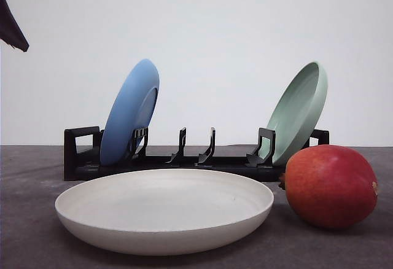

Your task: Place pomegranate in white plate

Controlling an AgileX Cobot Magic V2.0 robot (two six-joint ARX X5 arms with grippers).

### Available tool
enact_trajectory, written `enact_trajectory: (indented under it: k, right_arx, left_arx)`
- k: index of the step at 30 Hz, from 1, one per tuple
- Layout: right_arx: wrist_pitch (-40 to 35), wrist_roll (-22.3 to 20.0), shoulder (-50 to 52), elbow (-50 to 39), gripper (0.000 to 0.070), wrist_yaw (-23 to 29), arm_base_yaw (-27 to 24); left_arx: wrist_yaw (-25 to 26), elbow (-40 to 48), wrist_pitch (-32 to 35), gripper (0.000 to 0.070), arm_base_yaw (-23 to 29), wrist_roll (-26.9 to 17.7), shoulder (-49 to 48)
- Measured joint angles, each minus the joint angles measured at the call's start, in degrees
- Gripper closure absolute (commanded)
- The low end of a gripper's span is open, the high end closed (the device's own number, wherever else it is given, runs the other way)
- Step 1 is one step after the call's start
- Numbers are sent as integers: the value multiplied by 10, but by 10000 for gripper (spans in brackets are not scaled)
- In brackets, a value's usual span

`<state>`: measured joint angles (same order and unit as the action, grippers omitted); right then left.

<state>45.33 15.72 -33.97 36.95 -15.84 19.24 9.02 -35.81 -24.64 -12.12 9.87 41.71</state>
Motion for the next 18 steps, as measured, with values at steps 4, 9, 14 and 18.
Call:
enact_trajectory:
  k: [4,9,14,18]
  right_arx:
    - [5,2,-85,28,301,25,36]
    - [4,0,-186,68,271,52,80]
    - [-11,-22,-277,88,114,90,113]
    - [-43,-38,-327,88,100,93,122]
  left_arx:
    - [0,0,-2,266,0,0,0]
    - [0,0,-4,266,0,0,0]
    - [0,0,-6,266,0,0,0]
    - [0,0,-6,266,0,0,1]
